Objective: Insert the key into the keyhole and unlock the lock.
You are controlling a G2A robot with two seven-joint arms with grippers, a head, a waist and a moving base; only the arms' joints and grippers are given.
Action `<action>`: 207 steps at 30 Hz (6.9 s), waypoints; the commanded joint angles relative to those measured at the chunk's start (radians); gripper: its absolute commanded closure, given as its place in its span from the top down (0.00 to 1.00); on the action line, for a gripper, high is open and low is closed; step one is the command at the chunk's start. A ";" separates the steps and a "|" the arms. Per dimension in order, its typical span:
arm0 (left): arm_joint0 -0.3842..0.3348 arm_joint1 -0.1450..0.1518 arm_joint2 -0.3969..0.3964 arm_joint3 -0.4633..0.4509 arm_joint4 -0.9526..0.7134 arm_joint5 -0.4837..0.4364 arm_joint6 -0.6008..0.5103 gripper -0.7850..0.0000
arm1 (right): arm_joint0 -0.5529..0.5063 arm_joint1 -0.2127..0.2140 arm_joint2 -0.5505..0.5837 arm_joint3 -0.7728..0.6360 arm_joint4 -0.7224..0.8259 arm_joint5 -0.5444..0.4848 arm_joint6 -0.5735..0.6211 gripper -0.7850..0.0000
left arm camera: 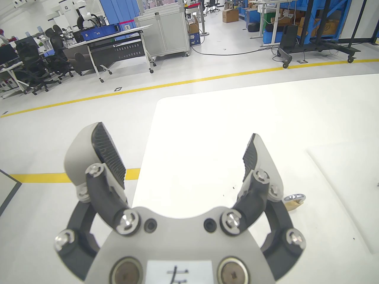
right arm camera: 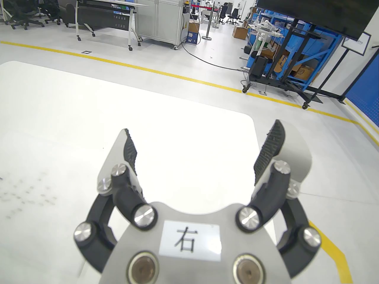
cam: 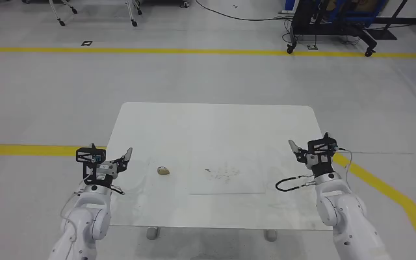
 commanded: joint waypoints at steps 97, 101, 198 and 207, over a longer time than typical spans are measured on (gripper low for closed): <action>0.000 0.000 0.000 0.000 0.000 0.000 0.000 1.00 | 0.801 -0.132 -0.768 0.797 -0.222 -0.827 -0.213 0.00; 0.000 0.000 0.000 0.000 0.000 0.000 0.000 1.00 | 0.801 -0.132 -0.768 0.797 -0.222 -0.827 -0.213 0.00; -0.443 -0.034 0.293 0.336 -0.993 -0.551 -0.630 1.00 | 0.698 -0.116 -0.642 0.898 0.577 -1.012 -0.359 0.00; -0.604 -0.063 0.408 0.610 -1.678 -0.632 -0.994 1.00 | 0.696 -0.108 -0.706 0.858 1.070 -1.012 -0.134 0.00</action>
